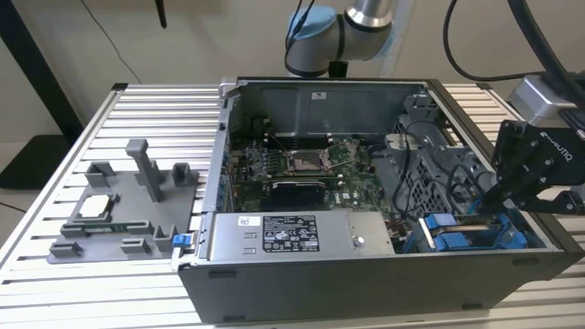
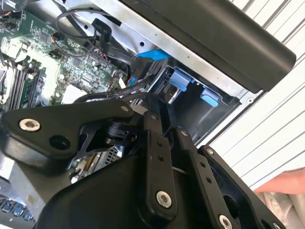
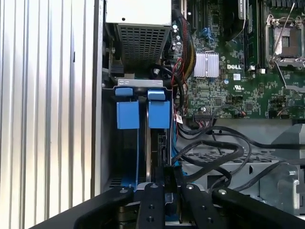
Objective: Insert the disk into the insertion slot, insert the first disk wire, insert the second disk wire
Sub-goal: 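Insert the first disk wire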
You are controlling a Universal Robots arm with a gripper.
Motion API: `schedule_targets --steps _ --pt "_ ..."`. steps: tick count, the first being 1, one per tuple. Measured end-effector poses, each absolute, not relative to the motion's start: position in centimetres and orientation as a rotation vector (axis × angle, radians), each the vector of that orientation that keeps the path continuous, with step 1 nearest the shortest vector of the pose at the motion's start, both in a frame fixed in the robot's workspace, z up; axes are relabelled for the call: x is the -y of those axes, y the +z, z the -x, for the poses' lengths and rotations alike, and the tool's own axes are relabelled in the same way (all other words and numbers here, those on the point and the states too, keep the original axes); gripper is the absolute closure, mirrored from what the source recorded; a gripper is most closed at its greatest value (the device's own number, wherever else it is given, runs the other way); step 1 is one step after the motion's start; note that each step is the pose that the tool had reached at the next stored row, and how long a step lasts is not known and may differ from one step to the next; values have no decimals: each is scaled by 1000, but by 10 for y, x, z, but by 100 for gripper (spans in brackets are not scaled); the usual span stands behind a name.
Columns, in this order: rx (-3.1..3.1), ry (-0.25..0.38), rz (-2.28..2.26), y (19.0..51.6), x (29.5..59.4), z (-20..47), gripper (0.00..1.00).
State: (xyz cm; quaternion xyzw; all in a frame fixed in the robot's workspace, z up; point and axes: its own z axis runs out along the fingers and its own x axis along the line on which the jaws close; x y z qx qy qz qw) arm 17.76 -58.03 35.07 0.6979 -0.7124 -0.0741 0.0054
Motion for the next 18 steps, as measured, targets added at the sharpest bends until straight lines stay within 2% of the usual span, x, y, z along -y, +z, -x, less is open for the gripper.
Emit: schedule_targets --steps 18 --pt "2236 -238 -2189 341 580 -179 100"
